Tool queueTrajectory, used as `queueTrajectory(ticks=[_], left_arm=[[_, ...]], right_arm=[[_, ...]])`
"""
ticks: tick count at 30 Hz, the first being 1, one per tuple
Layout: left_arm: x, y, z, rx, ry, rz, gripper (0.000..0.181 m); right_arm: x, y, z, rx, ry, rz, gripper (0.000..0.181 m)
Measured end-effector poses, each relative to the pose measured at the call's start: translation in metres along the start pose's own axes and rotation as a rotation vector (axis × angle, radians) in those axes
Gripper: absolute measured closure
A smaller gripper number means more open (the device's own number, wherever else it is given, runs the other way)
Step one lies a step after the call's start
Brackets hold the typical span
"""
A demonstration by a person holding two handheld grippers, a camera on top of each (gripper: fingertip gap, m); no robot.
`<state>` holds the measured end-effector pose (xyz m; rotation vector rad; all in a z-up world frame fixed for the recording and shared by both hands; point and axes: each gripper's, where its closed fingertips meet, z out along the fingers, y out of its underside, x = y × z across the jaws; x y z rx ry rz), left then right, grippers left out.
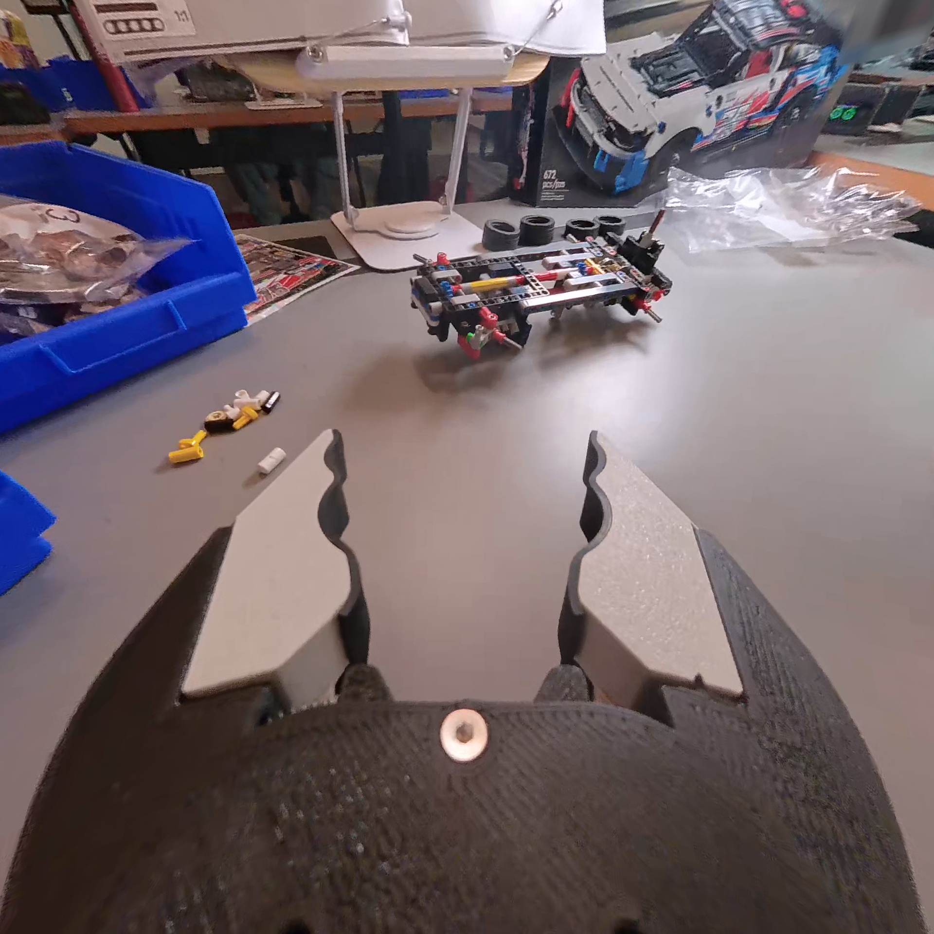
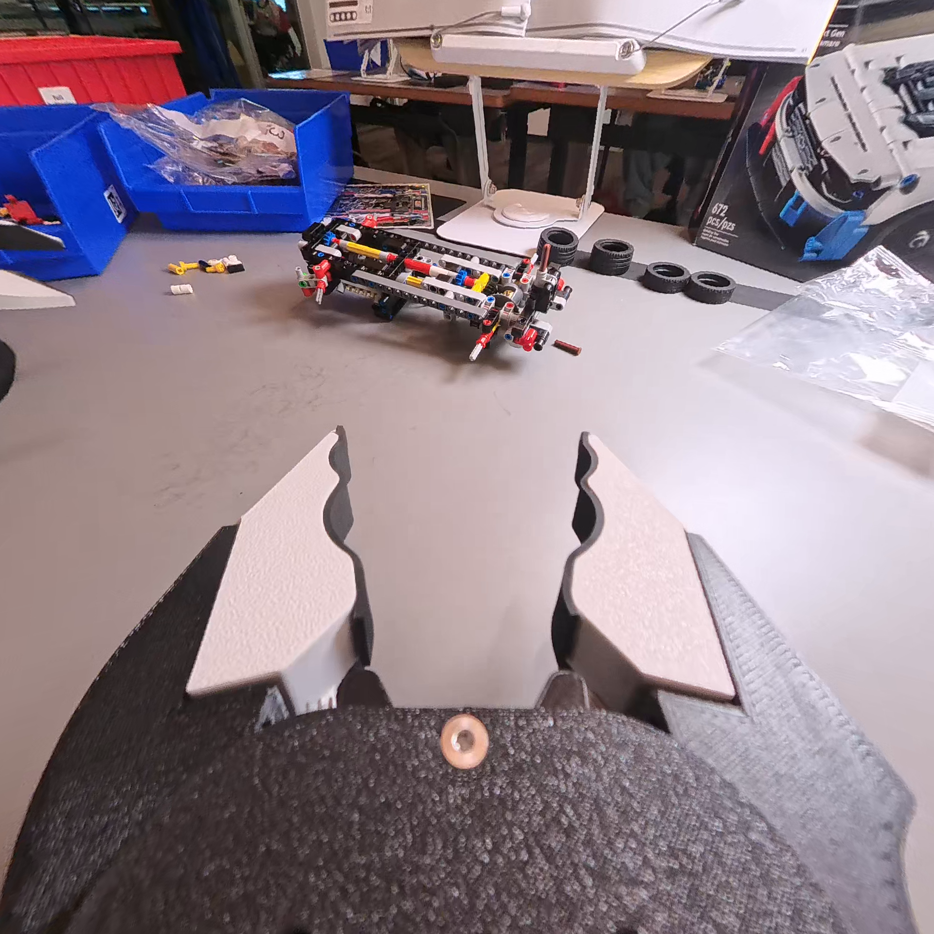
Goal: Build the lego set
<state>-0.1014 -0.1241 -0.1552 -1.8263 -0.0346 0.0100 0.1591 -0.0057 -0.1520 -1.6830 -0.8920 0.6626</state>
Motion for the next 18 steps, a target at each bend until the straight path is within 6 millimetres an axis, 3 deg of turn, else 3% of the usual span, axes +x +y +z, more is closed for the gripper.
queueTrajectory(ticks=[18], left_arm=[[0.0011, 0.0004, 0.0066, 0.001, -0.014, 0.012, 0.09]], right_arm=[[0.0013, 0.0043, 0.0018, -0.019, 0.024, -0.013, 0.093]])
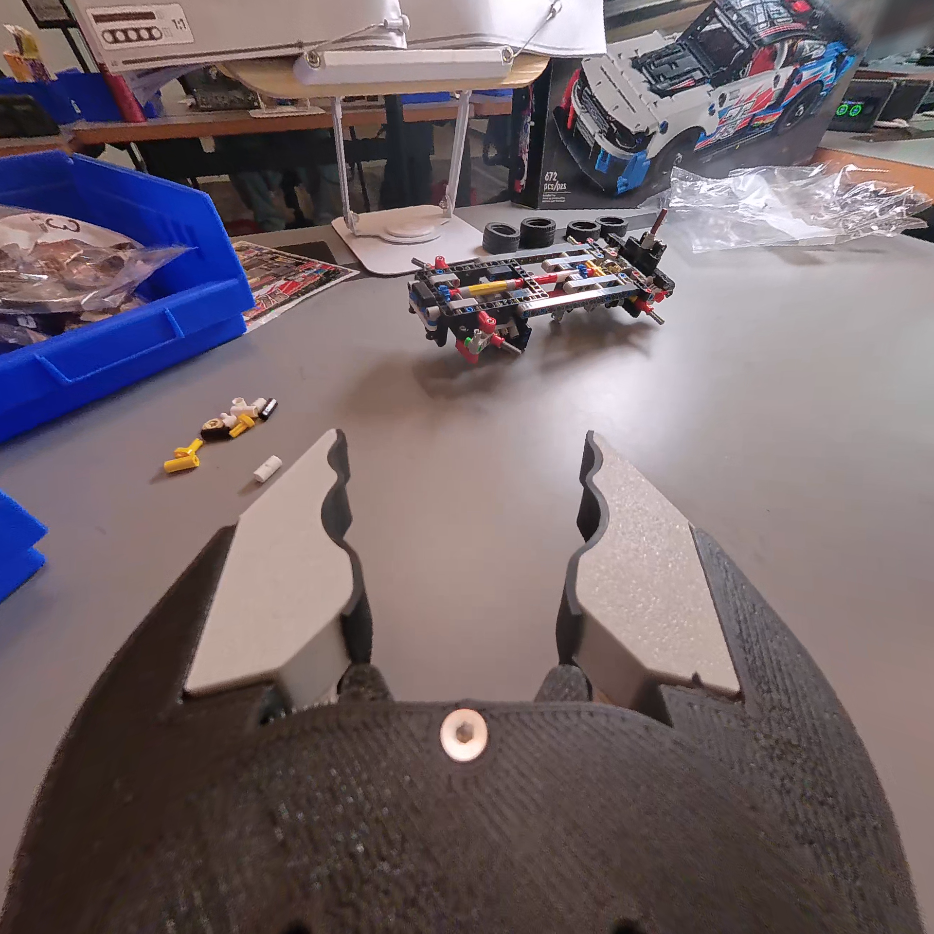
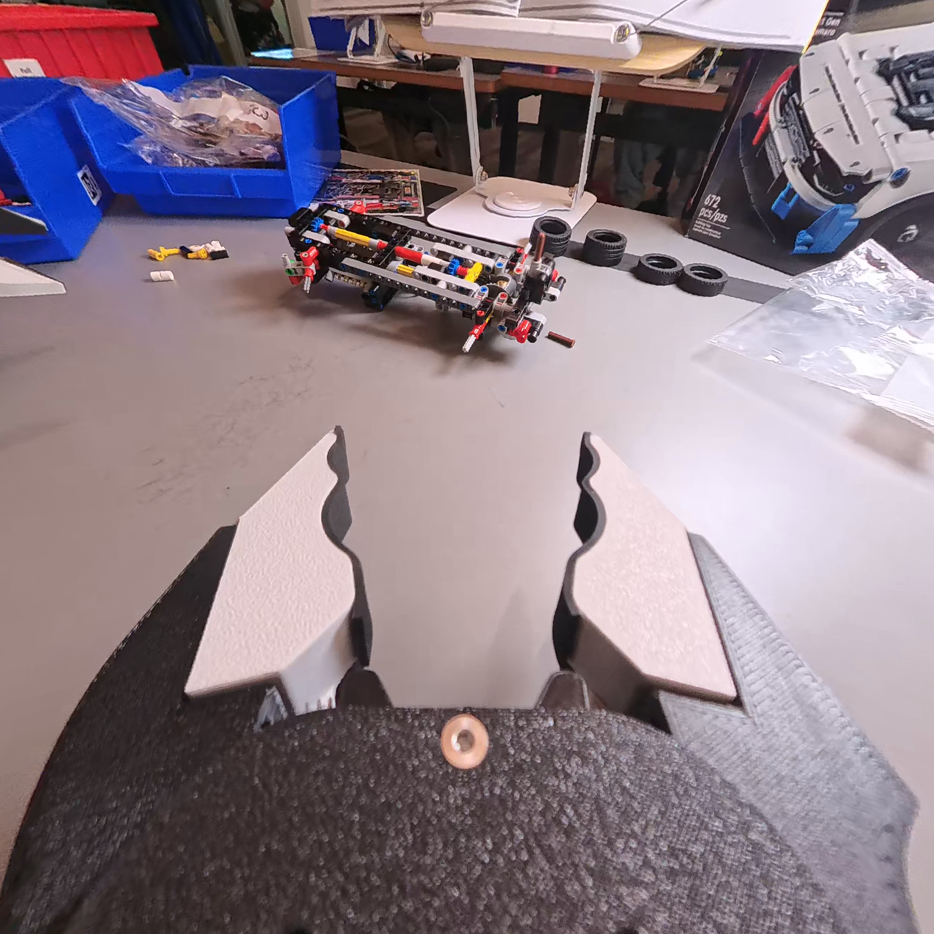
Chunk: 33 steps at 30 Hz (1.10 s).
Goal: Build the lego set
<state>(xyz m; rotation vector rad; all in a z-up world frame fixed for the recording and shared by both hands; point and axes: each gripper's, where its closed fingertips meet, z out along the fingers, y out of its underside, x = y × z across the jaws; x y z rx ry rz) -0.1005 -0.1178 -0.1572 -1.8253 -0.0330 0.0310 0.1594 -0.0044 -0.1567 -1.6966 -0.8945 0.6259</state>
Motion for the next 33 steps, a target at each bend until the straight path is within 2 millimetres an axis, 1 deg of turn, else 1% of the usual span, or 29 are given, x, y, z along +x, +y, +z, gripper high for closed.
queueTrajectory(ticks=[3, 6, 10, 12, 13, 14, 15, 16, 17, 18, 19, 20, 21, 23, 25, 27, 28, 30, 33], left_arm=[[0.0, -0.001, -0.001, 0.009, -0.016, 0.018, 0.091], [0.002, -0.002, 0.003, 0.004, -0.015, 0.017, 0.093], [0.009, -0.009, 0.017, 0.013, 0.005, -0.011, 0.099], [0.012, -0.016, 0.026, 0.022, 0.002, -0.004, 0.108], [0.014, -0.02, 0.03, 0.021, 0.0, -0.003, 0.117], [0.015, -0.025, 0.034, 0.023, -0.012, 0.005, 0.131], [0.016, -0.03, 0.038, 0.025, -0.024, 0.022, 0.149], [0.02, -0.034, 0.043, 0.023, -0.023, 0.041, 0.165], [0.025, -0.038, 0.048, 0.019, -0.014, 0.054, 0.175], [0.029, -0.043, 0.054, 0.02, -0.009, 0.063, 0.181], [0.032, -0.047, 0.06, 0.024, -0.017, 0.074, 0.181], [0.033, -0.05, 0.066, 0.023, -0.035, 0.091, 0.181], [0.034, -0.051, 0.072, 0.016, -0.052, 0.109, 0.181], [0.036, -0.049, 0.083, 0.005, -0.08, 0.14, 0.181], [0.034, -0.042, 0.092, -0.011, -0.127, 0.181, 0.181], [0.03, -0.031, 0.098, -0.045, -0.178, 0.236, 0.181], [0.029, -0.028, 0.098, -0.055, -0.199, 0.261, 0.181], [0.028, -0.028, 0.097, -0.047, -0.23, 0.313, 0.181], [0.026, -0.023, 0.098, -0.062, -0.256, 0.358, 0.181]], right_arm=[[-0.002, -0.002, -0.002, 0.014, 0.008, -0.025, 0.094], [-0.003, -0.003, -0.001, 0.015, 0.006, -0.041, 0.095], [-0.003, -0.007, -0.002, 0.026, 0.009, -0.046, 0.096], [-0.009, -0.014, -0.006, 0.051, 0.002, -0.067, 0.099], [-0.017, -0.023, -0.008, 0.077, -0.019, -0.08, 0.108], [-0.031, -0.033, -0.012, 0.106, -0.053, -0.089, 0.121], [-0.047, -0.044, -0.015, 0.134, -0.092, -0.099, 0.135], [-0.066, -0.057, -0.018, 0.162, -0.134, -0.11, 0.145], [-0.087, -0.07, -0.021, 0.193, -0.176, -0.128, 0.153], [-0.108, -0.082, -0.024, 0.223, -0.215, -0.153, 0.16], [-0.129, -0.093, -0.026, 0.25, -0.245, -0.183, 0.168], [-0.15, -0.103, -0.028, 0.278, -0.274, -0.213, 0.18], [-0.172, -0.11, -0.029, 0.297, -0.313, -0.241, 0.181], [-0.211, -0.112, -0.026, 0.28, -0.382, -0.283, 0.181], [-0.239, -0.108, -0.017, 0.254, -0.426, -0.295, 0.181], [-0.256, -0.098, -0.006, 0.207, -0.465, -0.296, 0.181], [-0.262, -0.094, -0.001, 0.189, -0.476, -0.289, 0.181], [-0.265, -0.086, 0.007, 0.158, -0.477, -0.287, 0.181], [-0.263, -0.079, 0.014, 0.13, -0.462, -0.292, 0.181]])
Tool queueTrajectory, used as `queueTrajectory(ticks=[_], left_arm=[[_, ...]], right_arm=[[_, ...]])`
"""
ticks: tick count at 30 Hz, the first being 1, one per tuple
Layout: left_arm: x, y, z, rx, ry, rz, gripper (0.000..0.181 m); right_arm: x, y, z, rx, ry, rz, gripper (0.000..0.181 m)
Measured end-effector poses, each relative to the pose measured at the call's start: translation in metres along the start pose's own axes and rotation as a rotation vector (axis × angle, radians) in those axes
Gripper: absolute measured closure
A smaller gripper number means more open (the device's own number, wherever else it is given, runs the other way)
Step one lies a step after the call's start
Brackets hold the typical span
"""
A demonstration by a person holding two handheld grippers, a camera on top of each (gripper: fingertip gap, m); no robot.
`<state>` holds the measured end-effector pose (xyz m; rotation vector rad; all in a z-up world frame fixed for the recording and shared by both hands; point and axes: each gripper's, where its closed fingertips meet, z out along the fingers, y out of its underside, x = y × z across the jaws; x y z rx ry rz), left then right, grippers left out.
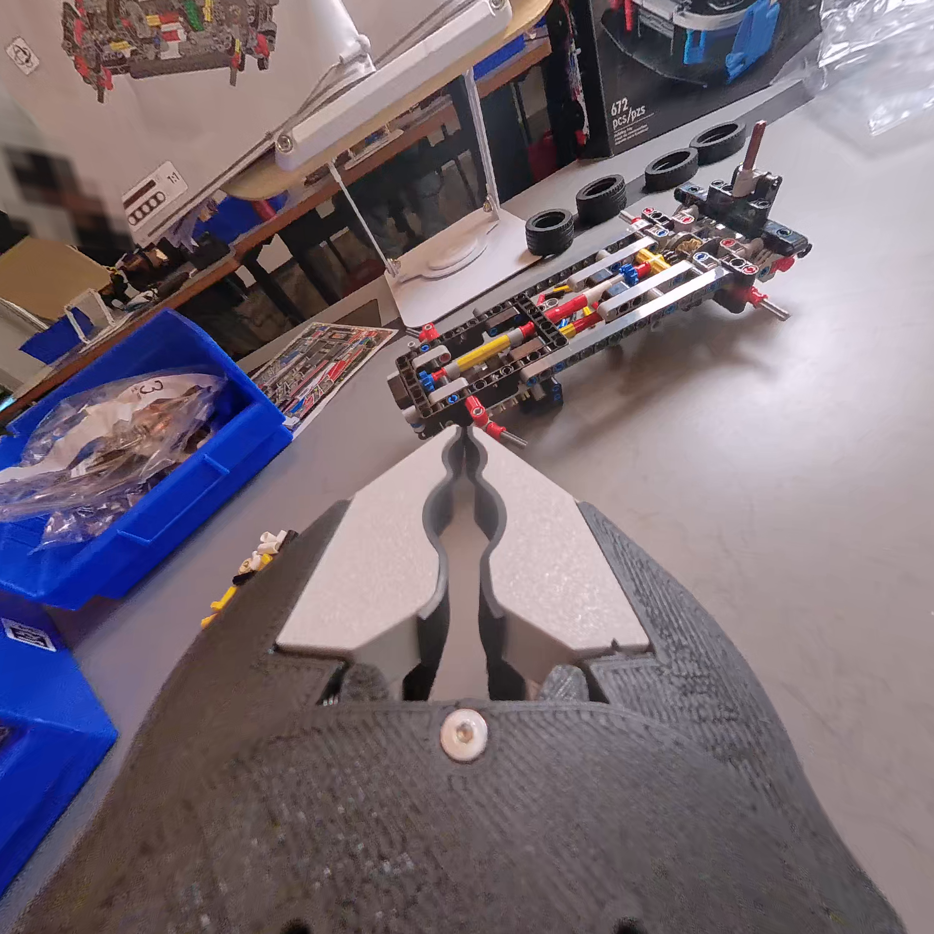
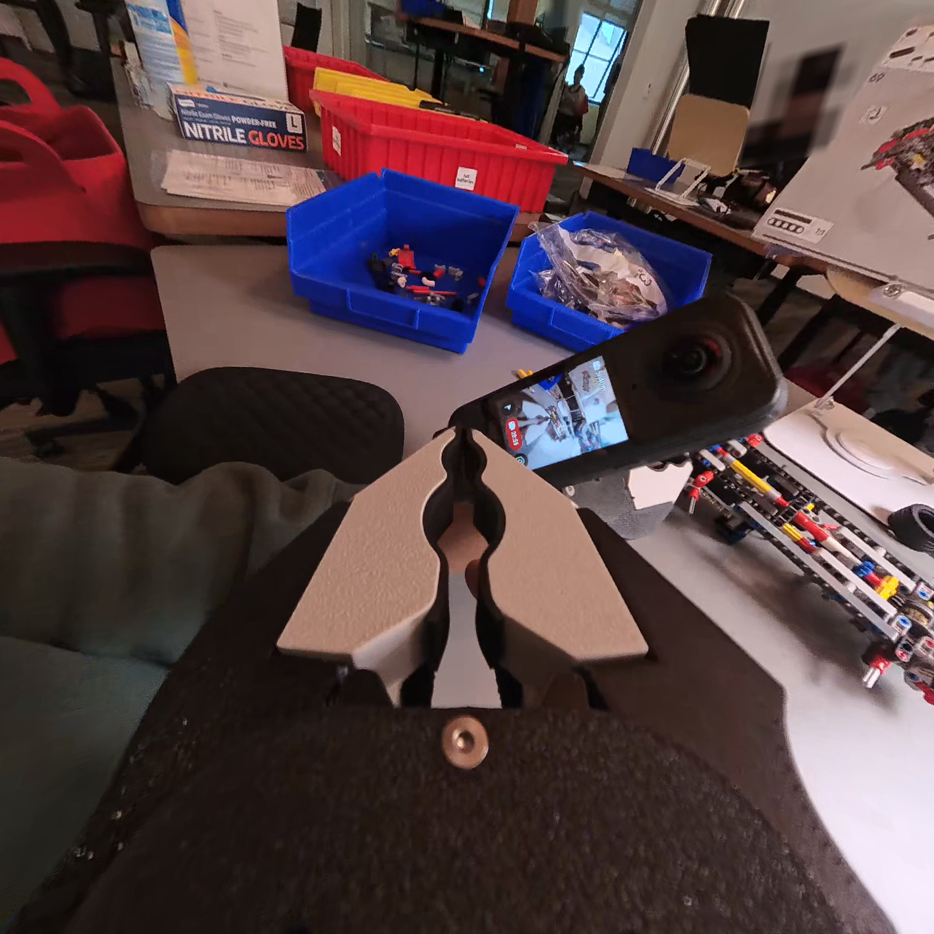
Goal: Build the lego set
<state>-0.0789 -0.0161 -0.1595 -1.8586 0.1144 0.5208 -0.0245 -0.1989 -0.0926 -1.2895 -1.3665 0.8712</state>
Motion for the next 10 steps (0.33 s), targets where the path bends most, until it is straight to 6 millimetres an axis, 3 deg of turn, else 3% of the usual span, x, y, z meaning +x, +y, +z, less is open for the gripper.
queueTrajectory(ticks=[10], left_arm=[[-0.0085, 0.0058, 0.0011, -0.015, -0.075, 0.068, 0.181]], right_arm=[[0.0025, 0.0116, -0.0006, -0.063, -0.006, -0.003, 0.181]])
